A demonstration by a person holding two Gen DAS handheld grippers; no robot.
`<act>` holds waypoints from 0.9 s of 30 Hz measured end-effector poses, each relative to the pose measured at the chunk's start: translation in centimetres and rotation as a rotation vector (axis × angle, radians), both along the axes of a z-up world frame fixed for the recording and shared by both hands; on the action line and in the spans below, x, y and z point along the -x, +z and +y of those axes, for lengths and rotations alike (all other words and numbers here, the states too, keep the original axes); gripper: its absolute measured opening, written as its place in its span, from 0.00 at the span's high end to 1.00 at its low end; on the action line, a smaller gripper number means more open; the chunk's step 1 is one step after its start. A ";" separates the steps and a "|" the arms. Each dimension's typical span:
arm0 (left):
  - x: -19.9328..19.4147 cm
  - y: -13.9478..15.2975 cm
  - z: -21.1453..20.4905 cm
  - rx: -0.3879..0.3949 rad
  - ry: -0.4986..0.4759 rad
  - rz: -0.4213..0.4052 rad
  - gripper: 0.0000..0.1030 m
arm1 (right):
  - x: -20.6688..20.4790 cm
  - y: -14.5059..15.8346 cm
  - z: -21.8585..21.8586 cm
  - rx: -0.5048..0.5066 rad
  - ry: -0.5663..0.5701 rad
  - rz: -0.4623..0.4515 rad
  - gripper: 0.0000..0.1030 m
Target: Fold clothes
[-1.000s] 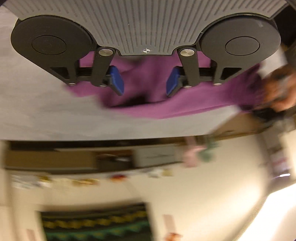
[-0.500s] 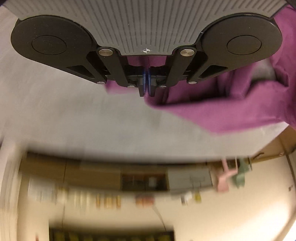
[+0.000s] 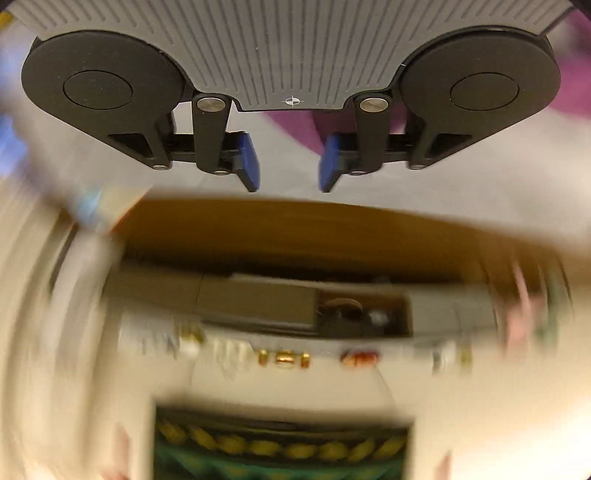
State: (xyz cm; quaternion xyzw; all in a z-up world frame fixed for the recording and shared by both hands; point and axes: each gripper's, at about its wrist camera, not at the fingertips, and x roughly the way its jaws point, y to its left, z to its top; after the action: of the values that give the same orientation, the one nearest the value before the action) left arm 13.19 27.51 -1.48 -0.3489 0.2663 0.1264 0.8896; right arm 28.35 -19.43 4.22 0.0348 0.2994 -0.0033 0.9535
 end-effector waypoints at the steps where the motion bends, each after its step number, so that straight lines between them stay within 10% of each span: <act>1: -0.1 0.0 -0.3 -0.005 -0.015 0.000 0.86 | 1.5 -0.7 -0.5 -0.075 -0.003 0.012 0.50; 6: -0.2 0.7 -2.1 -0.088 -0.054 -0.005 0.86 | 8.3 -6.5 -1.3 -0.137 0.001 0.128 0.49; 10: 0.2 0.4 -1.3 -0.089 0.010 0.004 0.86 | 7.7 -10.5 -1.2 0.038 -0.051 0.192 0.44; 13: 0.4 -0.1 -0.1 -0.043 0.031 0.009 0.86 | 6.4 -12.6 -1.6 0.103 -0.049 0.234 0.79; 15: 0.3 -0.3 0.1 -0.030 0.020 0.004 0.86 | 5.8 -11.9 -2.0 0.110 -0.034 0.232 1.00; 21: 1.2 1.0 0.2 -0.044 0.016 -0.144 0.87 | 1.9 -3.9 -2.6 0.331 -0.068 0.059 1.00; 27: 3.6 0.5 3.7 0.073 0.186 -0.211 0.87 | 3.0 6.7 -1.6 0.489 -0.123 -0.387 1.00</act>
State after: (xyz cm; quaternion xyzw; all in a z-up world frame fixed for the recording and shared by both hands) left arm 9.60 31.18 -0.93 -0.4158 0.1422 0.1610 0.8837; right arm 25.37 -21.04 10.95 -0.1776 0.1001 -0.1261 0.9708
